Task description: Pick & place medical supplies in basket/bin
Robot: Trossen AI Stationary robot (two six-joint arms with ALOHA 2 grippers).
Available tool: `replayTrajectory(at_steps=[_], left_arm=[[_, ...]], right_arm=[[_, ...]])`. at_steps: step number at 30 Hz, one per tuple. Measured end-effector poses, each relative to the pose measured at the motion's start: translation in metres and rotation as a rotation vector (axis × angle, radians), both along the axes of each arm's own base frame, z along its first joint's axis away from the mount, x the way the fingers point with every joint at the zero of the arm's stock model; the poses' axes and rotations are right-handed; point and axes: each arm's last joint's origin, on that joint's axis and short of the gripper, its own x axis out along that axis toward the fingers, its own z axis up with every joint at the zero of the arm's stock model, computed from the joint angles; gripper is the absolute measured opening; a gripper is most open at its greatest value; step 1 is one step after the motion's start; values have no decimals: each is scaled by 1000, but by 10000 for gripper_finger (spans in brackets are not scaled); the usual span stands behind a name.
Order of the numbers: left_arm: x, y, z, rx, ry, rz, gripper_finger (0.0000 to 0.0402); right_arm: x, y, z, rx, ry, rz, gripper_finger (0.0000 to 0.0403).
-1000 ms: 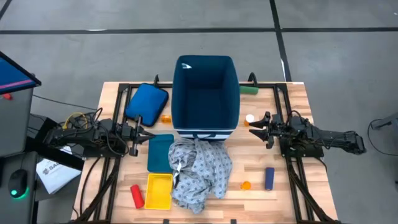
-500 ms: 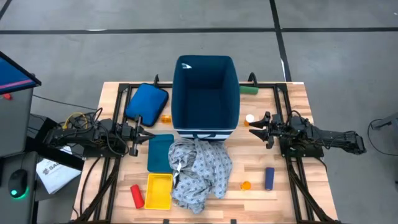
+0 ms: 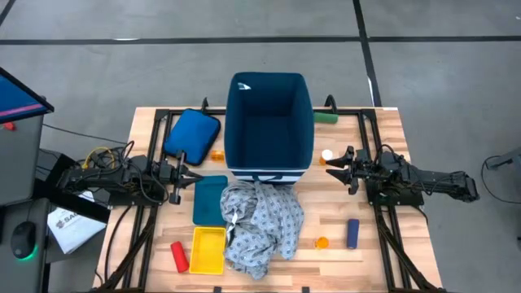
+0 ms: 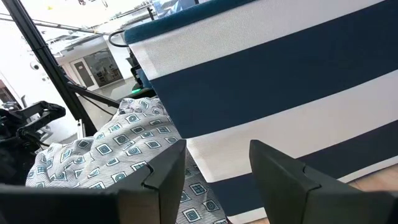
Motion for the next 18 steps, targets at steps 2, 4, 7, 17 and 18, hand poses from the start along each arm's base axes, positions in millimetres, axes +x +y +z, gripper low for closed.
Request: replayTrajectory(at_steps=[2,4,7,17,18], left_arm=[[0,0,1,1,-14,0,11],[0,0,4,4,-44,12,11],[-1,1,8,-14,-88,41,11],[-6,2,26,-415,-274,-22,11],[-7,3,29,-490,-303,-27,11]], right_arm=[[0,0,0,0,0,0,173],[0,0,0,0,0,0,173],[0,0,0,0,0,0,173],[0,0,0,0,0,-1,173],[0,0,0,0,0,0,173]])
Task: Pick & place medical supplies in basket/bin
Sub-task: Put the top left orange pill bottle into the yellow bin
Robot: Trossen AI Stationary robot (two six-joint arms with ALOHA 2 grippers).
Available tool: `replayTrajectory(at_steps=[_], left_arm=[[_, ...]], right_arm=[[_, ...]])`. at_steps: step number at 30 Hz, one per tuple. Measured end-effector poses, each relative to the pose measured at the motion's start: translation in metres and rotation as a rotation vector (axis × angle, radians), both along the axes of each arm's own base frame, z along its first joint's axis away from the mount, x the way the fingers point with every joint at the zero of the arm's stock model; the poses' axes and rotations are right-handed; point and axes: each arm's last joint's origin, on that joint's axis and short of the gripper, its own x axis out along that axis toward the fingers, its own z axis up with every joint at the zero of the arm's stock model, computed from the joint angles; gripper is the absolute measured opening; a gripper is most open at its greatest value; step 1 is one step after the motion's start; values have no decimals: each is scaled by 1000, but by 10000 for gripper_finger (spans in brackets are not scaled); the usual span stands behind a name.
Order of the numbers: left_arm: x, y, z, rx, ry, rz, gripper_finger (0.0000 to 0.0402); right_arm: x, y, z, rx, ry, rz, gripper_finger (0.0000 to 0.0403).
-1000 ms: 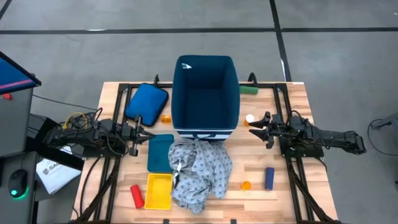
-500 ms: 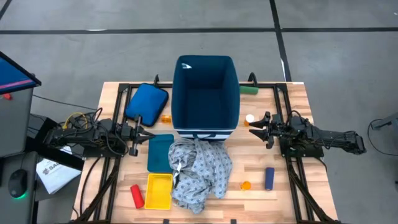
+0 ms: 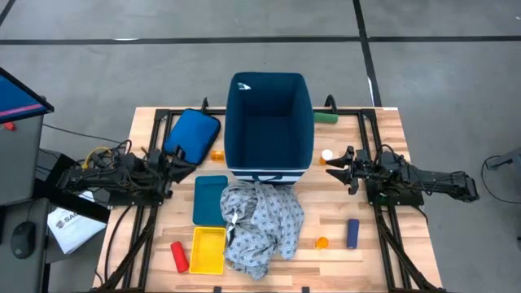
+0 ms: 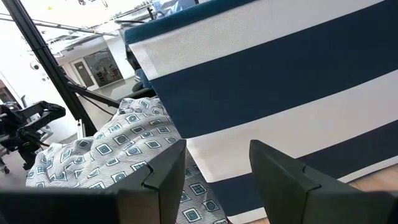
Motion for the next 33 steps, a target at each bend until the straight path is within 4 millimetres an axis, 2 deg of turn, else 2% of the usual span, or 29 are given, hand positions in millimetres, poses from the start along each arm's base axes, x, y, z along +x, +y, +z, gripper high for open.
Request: replayTrajectory(at_steps=[4,6,10,13,16,19,25,30,33], left_arm=[[1,3,-3,-367,0,-17,11],[4,4,-8,-423,39,-11,11],[9,4,-14,-437,114,5,11],[11,4,-12,-468,93,-12,11],[12,4,-5,-463,21,-11,11],[7,8,9,-407,-136,96,11],[0,9,26,-433,-348,115,11],[3,11,23,-361,-302,247,15],[4,14,28,-332,-278,359,35]], right_arm=[[0,0,0,0,0,0,173],[0,0,0,0,0,0,173],[0,0,0,0,0,0,173],[0,0,0,0,0,0,173],[0,0,0,0,0,0,173],[0,0,0,0,0,0,173],[0,0,0,0,0,0,173],[0,0,0,0,0,0,173],[0,0,0,0,0,-2,173]])
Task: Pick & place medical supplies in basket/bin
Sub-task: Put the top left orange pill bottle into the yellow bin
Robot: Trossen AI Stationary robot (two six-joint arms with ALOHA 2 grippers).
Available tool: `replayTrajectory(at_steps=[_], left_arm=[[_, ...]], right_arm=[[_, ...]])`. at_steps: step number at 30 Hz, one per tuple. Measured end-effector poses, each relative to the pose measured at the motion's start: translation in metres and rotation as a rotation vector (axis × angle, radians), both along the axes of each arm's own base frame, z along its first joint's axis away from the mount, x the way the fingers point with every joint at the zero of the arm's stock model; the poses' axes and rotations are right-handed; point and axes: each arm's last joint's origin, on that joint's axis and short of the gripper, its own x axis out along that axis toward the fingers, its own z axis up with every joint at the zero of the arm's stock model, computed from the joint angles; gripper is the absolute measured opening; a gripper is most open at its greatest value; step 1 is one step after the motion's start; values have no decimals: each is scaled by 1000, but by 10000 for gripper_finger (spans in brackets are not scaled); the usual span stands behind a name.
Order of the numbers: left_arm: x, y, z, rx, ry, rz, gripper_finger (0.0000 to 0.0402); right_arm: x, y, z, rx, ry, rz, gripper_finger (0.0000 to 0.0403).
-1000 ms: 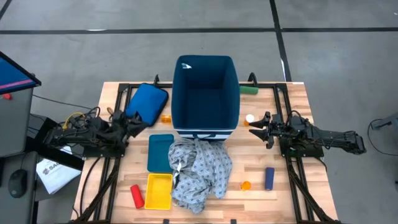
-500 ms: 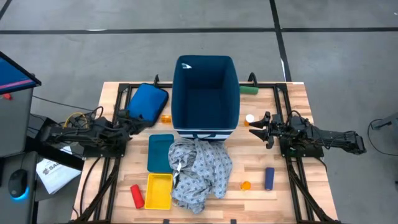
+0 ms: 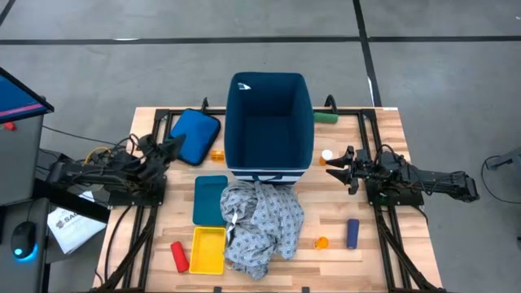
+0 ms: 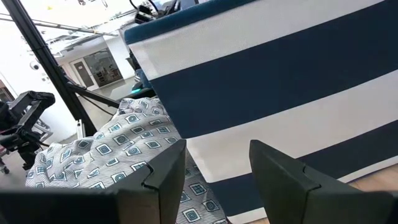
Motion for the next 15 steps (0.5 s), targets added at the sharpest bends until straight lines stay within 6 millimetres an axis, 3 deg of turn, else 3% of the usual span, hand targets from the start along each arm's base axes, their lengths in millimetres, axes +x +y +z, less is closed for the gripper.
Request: replayTrajectory(at_steps=[4,8,12,15], left_arm=[[2,3,19,62,80,186,83],[7,5,45,169,263,403,142],[20,8,53,207,651,504,207],[23,11,52,226,986,466,251]], right_arm=[[0,0,1,1,-15,-2,173],[0,0,8,130,-98,4,173],[-1,0,18,199,-215,7,173],[-3,0,26,183,-304,12,173]])
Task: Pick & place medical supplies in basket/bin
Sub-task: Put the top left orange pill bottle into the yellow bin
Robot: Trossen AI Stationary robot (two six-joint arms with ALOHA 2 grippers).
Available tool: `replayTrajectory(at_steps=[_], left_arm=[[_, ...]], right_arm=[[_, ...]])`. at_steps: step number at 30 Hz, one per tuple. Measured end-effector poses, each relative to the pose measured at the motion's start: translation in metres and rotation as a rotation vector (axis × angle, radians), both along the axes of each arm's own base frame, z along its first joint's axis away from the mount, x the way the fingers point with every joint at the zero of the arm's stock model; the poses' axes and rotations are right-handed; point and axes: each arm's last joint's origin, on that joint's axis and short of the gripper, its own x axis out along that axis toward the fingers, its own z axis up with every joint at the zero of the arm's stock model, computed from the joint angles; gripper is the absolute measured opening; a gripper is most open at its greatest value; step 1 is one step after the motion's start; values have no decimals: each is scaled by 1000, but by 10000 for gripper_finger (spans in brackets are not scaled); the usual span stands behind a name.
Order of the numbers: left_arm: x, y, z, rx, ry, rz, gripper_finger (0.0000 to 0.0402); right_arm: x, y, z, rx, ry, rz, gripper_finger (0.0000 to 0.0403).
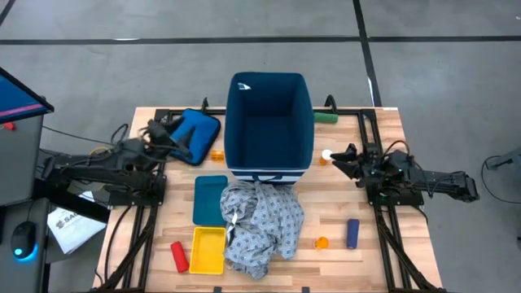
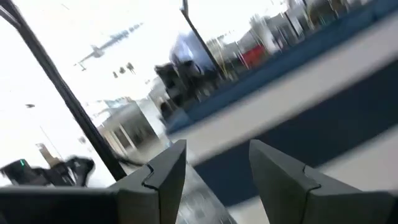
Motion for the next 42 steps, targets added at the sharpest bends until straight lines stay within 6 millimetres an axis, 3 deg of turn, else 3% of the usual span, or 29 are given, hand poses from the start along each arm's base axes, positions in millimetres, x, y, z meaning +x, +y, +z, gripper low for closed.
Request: replayTrajectory(at_steps=[3,7,15,20,25,30,37,42], left_arm=[[0,7,-4,-128,278,-57,278],[9,19,-16,-258,613,-170,285],[60,53,-53,-352,915,-460,287],[94,68,-59,-303,1125,-574,287],[112,74,-65,-330,1173,-718,287],[109,76,-79,-388,1279,-766,287],[107,91,-79,-377,1253,-714,287],[99,98,-94,-401,1252,-690,287]], right_arm=[[-1,0,5,-10,-54,-2,173],[-3,0,9,-14,-98,-8,173],[-6,0,16,2,-175,1,173],[-6,1,17,24,-196,10,173],[-7,1,19,21,-215,11,173],[-7,1,19,14,-213,9,173],[-7,1,19,12,-212,8,173],[-7,1,19,11,-212,8,173]])
